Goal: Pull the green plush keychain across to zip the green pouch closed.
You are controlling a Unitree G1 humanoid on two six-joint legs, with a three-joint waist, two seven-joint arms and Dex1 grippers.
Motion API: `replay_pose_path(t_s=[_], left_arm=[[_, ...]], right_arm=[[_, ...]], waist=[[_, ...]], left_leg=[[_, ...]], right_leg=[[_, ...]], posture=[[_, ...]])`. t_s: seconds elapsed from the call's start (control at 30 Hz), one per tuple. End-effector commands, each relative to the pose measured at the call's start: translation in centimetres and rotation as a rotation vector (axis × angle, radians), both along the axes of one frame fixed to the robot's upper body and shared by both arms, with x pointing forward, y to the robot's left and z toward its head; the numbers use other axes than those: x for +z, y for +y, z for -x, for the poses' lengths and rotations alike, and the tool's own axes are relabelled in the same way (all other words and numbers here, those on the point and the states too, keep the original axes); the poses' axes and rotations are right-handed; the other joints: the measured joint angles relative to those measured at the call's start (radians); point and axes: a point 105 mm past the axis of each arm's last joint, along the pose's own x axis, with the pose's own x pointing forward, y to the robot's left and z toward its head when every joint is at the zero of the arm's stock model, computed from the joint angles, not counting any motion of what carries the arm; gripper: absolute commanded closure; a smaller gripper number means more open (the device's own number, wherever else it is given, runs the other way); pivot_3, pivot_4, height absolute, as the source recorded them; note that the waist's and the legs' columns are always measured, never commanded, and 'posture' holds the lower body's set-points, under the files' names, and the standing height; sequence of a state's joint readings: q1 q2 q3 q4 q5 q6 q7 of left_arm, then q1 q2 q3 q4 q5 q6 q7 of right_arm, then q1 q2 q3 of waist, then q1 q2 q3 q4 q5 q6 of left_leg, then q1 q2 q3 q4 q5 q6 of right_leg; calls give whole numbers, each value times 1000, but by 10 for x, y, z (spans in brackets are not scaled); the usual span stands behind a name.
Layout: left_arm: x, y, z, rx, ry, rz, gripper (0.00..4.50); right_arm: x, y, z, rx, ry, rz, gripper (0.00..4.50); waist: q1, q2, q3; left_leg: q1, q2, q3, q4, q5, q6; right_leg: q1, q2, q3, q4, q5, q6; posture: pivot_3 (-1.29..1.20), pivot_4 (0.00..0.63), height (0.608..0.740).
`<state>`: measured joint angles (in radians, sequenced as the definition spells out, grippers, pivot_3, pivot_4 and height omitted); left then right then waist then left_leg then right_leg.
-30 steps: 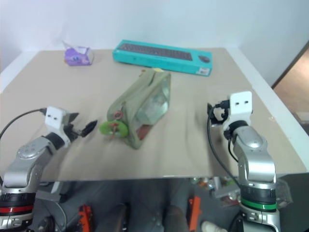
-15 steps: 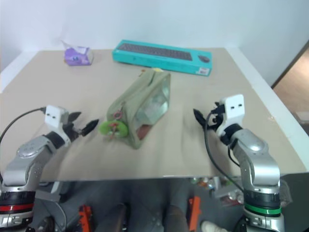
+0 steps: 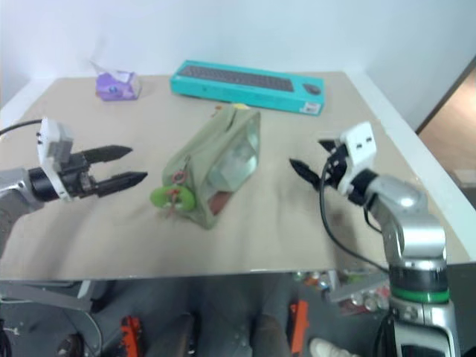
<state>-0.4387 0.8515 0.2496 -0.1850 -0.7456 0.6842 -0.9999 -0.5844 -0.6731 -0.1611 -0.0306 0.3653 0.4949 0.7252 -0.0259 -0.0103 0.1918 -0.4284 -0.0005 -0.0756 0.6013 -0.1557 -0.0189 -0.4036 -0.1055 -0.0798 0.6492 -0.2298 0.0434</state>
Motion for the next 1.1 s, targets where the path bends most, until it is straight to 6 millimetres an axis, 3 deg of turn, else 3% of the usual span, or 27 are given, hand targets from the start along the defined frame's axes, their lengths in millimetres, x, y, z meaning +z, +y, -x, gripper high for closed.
replay_pose_path(t_s=[0.03,0.23,0.6,0.8,1.0,1.03,1.1], left_arm=[[16,-13,12,-96,-21,-14,17],[18,-20,12,-106,-10,4,17],[22,-24,27,-80,-26,9,17],[21,-21,29,-38,-36,25,17],[21,-21,28,-6,-45,52,17],[20,-20,27,0,-45,53,4],[21,-18,24,12,-48,57,4]], right_arm=[[38,16,-17,121,-119,116,0],[60,60,-41,353,-212,369,0],[53,98,-57,506,-229,553,0],[54,113,-58,525,-279,614,0],[41,116,-58,547,-269,674,0],[40,117,-58,554,-269,680,253],[37,117,-57,567,-267,694,253]], waist=[[-1,0,0],[-8,-2,1],[-13,-3,2],[-18,-3,2],[-19,-3,2],[-19,-3,2],[-19,-3,2]], left_leg=[[0,0,0,0,0,0],[0,4,2,-1,0,-1],[2,12,12,-1,-4,-11],[5,13,17,-1,-5,-11],[6,14,18,-1,-4,-12],[6,15,19,-1,-4,-12],[6,16,19,-1,-4,-12]], right_leg=[[0,0,0,0,0,0],[-2,5,3,0,0,-1],[-5,14,16,-1,1,-3],[-5,16,21,-1,3,-3],[-5,19,27,-1,4,-4],[-5,20,27,-1,4,-4],[-5,21,27,-1,5,-5]], posture=[[0,150,740],[0,150,740],[0,150,740],[0,150,740],[0,150,740],[0,150,740],[0,150,740]])
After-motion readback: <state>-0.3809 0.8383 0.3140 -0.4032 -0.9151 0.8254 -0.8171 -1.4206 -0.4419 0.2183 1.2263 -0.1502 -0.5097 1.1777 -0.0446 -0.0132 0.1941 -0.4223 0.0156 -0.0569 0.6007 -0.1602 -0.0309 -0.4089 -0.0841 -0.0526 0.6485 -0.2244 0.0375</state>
